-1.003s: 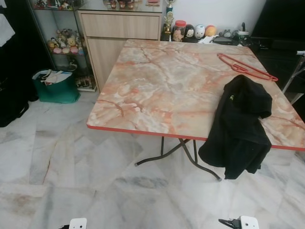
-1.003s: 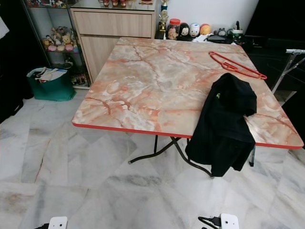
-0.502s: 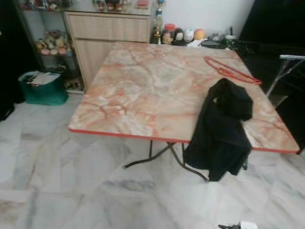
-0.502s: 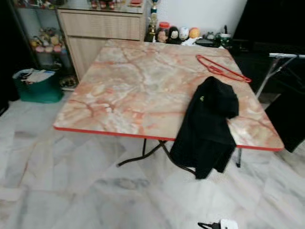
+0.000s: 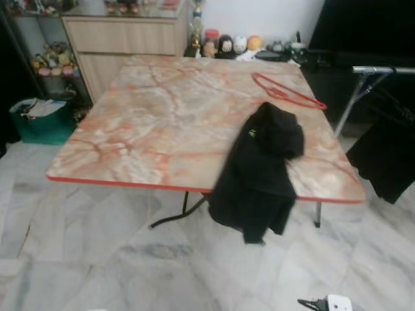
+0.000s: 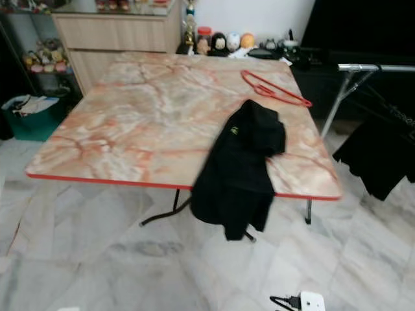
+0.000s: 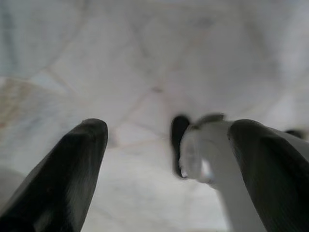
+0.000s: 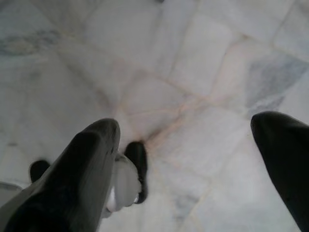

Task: Hang hanger

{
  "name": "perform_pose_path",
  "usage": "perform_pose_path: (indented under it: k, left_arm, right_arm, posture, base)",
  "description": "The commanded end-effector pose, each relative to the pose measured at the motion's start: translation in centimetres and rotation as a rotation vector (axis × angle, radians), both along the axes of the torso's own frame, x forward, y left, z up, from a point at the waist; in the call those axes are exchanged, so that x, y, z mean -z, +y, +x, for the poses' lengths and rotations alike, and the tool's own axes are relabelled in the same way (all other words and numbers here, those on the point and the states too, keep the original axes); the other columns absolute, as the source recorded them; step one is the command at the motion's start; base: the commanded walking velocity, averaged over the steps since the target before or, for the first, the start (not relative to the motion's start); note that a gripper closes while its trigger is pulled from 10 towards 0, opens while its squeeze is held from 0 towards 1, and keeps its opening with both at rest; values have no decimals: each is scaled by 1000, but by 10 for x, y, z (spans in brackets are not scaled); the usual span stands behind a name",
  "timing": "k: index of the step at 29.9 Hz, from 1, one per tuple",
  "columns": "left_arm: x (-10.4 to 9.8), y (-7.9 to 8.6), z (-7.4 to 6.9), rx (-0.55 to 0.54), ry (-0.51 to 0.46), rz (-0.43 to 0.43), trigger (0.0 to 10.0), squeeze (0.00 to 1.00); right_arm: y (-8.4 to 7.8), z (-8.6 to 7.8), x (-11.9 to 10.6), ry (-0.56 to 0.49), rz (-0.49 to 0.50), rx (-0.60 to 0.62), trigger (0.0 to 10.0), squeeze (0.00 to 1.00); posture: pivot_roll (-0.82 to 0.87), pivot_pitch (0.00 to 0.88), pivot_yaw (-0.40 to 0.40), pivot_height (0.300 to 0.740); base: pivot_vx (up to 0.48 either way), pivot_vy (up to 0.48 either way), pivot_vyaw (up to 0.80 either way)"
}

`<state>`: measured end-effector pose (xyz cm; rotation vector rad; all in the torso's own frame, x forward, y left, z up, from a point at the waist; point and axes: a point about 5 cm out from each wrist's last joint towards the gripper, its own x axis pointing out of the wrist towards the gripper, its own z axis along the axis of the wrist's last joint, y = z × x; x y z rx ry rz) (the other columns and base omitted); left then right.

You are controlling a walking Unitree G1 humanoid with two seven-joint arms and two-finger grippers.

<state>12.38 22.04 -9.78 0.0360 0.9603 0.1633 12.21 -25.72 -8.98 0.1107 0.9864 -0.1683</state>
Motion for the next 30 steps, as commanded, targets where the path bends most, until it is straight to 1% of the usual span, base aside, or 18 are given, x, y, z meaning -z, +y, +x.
perform_pose_path:
  k: [1, 6, 17, 24, 25, 27, 30]
  left_arm:
    - [1, 8, -8, -2, 34, 22, 10000, 0]
    - [1, 8, -7, -7, 33, 22, 10000, 0]
    - [0, 17, -13, -20, 38, 27, 10000, 0]
    - [0, 15, -12, -17, 37, 25, 10000, 0]
    - [1, 12, -9, -14, 34, 24, 10000, 0]
    - [0, 3, 2, -5, 16, 19, 10000, 0]
    - [-2, -4, 11, 1, -1, 16, 10000, 0]
  right_arm:
    - [1, 4, -1, -2, -1, -8, 10000, 0]
    - [2, 5, -1, -6, 7, -11, 10000, 0]
    - [2, 8, -2, -23, 6, -14, 10000, 0]
    - [2, 8, -2, -25, 8, -16, 10000, 0]
    - [2, 8, -3, -25, 7, -17, 10000, 0]
    - [2, 9, -3, -26, 8, -19, 10000, 0]
    - [2, 9, -3, -28, 10, -18, 10000, 0]
  posture:
    - [32, 0, -26, 740]
    - [32, 0, -27, 740]
    - [30, 0, -28, 740]
    - [28, 0, -26, 740]
    - [28, 0, -26, 740]
    - [29, 0, -26, 740]
    - [29, 0, -26, 740]
  base:
    - [0, -356, 0]
    - [0, -353, -681]
    - [0, -353, 0]
    - [0, -353, 0]
    - [0, -349, 0]
    - [0, -352, 0]
    - [0, -351, 0]
